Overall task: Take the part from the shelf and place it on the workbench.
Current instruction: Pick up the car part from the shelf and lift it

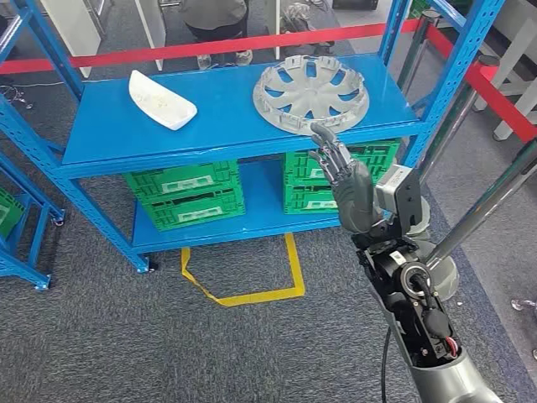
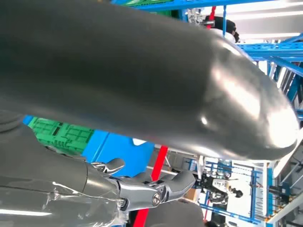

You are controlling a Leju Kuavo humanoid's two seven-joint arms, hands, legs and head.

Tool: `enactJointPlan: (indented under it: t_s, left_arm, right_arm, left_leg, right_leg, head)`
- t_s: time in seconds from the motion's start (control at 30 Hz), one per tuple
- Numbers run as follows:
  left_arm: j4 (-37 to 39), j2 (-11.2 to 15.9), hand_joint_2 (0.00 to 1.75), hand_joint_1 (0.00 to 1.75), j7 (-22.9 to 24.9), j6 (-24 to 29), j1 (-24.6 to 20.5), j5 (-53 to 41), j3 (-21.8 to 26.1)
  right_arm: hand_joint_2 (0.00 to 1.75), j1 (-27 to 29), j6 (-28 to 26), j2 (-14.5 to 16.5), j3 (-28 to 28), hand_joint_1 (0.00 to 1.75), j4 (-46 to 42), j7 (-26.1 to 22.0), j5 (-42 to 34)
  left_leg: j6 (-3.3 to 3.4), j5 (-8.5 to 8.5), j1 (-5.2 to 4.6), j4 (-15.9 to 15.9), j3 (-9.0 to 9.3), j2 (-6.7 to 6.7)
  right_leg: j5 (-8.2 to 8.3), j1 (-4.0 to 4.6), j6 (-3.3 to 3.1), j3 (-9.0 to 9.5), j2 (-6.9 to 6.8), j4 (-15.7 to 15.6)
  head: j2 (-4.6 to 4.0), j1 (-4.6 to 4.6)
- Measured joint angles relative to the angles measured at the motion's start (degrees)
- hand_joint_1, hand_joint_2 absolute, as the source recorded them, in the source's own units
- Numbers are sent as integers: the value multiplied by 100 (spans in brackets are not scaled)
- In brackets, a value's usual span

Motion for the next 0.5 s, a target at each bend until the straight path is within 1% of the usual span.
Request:
enactJointPlan:
  t_s: [0.13,0.27,0.37,0.47,0.5]
  left_arm:
    - [0,13,0,0,-62,-29,17,126,87]
    - [0,28,175,0,-238,-271,24,397,270]
    - [0,30,175,0,-290,-456,25,479,400]
    - [0,21,175,0,-363,-504,26,483,483]
    - [0,16,131,0,-386,-505,26,476,504]
  right_arm:
    - [0,-4,4,4,1,0,47,0,-1]
    - [0,-10,30,4,3,0,98,-7,-17]
    - [0,-20,41,4,4,0,148,-41,-43]
    - [0,-27,22,4,2,0,186,-66,-28]
    - [0,-27,7,4,-4,0,190,-61,-11]
  left_leg:
    - [0,0,0,0,0,0]
    - [0,0,0,0,0,0]
    - [0,0,0,0,0,0]
    - [0,0,0,0,1,0]
    - [0,0,0,0,1,0]
  right_leg:
    - [0,0,0,0,0,0]
    - [0,0,0,0,0,0]
    - [0,0,0,0,0,0]
    - [0,0,0,0,0,0]
    - [0,0,0,0,0,0]
  head:
    - [0,0]
    - [0,0]
    - [0,-1]
    - [0,0]
    - [0,1]
